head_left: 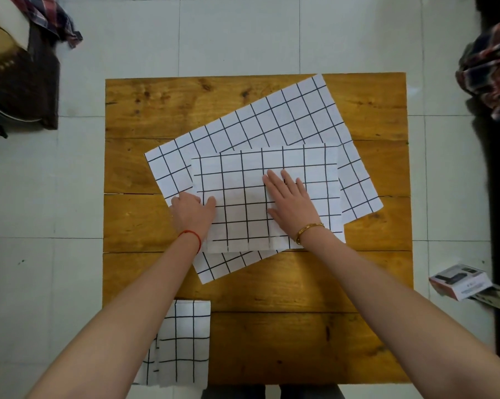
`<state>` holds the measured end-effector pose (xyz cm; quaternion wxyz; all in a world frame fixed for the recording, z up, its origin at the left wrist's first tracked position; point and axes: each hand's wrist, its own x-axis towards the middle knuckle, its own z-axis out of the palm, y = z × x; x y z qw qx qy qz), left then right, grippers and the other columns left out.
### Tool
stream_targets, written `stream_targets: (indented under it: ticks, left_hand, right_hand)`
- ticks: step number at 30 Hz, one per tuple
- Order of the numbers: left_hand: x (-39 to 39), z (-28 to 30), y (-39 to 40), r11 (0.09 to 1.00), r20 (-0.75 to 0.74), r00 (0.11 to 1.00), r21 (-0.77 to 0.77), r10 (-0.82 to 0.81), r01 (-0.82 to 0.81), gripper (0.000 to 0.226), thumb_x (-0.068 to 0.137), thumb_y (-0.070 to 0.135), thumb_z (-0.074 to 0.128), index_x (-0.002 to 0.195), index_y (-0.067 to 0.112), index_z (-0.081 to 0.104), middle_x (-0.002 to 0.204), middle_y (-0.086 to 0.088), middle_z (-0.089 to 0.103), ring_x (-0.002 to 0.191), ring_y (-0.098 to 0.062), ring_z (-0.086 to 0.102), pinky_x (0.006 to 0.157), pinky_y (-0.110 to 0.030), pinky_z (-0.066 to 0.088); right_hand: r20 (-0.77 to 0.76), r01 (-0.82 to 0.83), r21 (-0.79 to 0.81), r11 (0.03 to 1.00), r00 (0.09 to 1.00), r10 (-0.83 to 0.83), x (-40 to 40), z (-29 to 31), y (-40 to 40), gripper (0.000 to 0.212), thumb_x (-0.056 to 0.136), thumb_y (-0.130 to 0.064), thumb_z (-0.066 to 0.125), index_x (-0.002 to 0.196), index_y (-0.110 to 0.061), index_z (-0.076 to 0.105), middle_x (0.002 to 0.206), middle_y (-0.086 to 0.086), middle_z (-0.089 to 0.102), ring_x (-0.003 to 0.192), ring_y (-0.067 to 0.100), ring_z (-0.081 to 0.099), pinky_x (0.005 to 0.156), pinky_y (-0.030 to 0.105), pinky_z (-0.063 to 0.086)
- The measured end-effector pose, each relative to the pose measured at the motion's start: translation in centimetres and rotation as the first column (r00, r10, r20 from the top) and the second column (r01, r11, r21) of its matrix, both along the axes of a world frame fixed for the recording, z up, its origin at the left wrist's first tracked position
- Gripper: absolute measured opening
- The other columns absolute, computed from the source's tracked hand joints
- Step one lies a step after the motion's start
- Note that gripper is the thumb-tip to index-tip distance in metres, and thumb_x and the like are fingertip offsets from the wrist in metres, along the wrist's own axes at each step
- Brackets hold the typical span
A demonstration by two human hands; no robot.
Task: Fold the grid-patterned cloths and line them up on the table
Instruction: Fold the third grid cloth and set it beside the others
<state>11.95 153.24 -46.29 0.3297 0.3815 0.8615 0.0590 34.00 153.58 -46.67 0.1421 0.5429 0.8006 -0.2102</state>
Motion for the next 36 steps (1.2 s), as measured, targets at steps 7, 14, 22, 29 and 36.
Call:
stream_targets:
  ticks: [7, 14, 22, 29, 36]
  left_hand:
    - [0.1, 0.8, 0.1, 0.963, 0.259, 0.947, 0.135, 0.191, -0.231, 0.013, 0.085, 0.018, 0.065, 0.090, 0.013, 0.055, 0.077, 0.004, 0.055, 0.078, -0.015, 0.054, 0.062, -0.021, 0.043]
    - [-1.1, 2.5, -0.6, 0.940, 0.446, 0.887, 0.237, 0.119, -0.246, 0.041, 0.087, 0.022, 0.070, 0.122, 0.016, 0.050, 0.085, 0.007, 0.052, 0.079, -0.008, 0.050, 0.076, -0.021, 0.047]
    - [-1.2, 1.3, -1.0, 0.985, 0.304, 0.946, 0.095, 0.110, -0.145, 0.060, 0.083, 0.026, 0.073, 0.135, 0.008, 0.047, 0.122, -0.007, 0.052, 0.106, -0.016, 0.050, 0.090, -0.027, 0.045]
    - [-0.5, 0.9, 0.2, 0.993, 0.170, 0.979, -0.003, 0.115, -0.116, 0.066, 0.081, 0.035, 0.074, 0.132, 0.006, 0.046, 0.128, -0.012, 0.054, 0.116, -0.027, 0.053, 0.096, -0.044, 0.050]
    - [-0.5, 1.4, 1.4, 0.977, 0.089, 0.975, -0.092, 0.201, -0.193, 0.071, 0.078, 0.037, 0.074, 0.131, 0.001, 0.043, 0.129, -0.016, 0.053, 0.113, -0.031, 0.056, 0.092, -0.045, 0.052]
  right_hand:
    - [-0.011, 0.013, 0.000, 1.000, 1.000, -0.013, -0.1, 0.0, 0.0, 0.076, 0.097, -0.039, 0.045, 0.152, -0.018, -0.003, 0.161, -0.001, -0.001, 0.148, 0.026, -0.001, 0.120, 0.047, 0.009]
    - [-0.030, 0.038, -0.021, 0.999, 0.999, -0.039, -0.3, 0.2, 0.1, 0.080, 0.096, -0.044, 0.045, 0.152, -0.017, -0.004, 0.161, 0.000, -0.004, 0.148, 0.025, -0.003, 0.120, 0.046, 0.006]
    - [0.009, 0.030, -0.009, 1.000, 1.000, -0.030, -0.6, 0.1, 0.0, 0.083, 0.095, -0.047, 0.045, 0.152, -0.016, -0.005, 0.161, 0.000, -0.007, 0.147, 0.026, -0.006, 0.120, 0.046, 0.005]
    - [0.036, 0.009, 0.000, 1.000, 0.999, -0.009, -0.5, 0.0, 0.0, 0.083, 0.095, -0.049, 0.044, 0.152, -0.017, -0.006, 0.161, 0.000, -0.007, 0.148, 0.026, -0.005, 0.120, 0.046, 0.006]
    - [0.033, 0.009, 0.005, 1.000, 0.999, -0.009, -0.6, 0.0, 0.0, 0.083, 0.094, -0.049, 0.046, 0.152, -0.018, -0.004, 0.161, 0.000, -0.005, 0.148, 0.026, -0.003, 0.120, 0.046, 0.007]
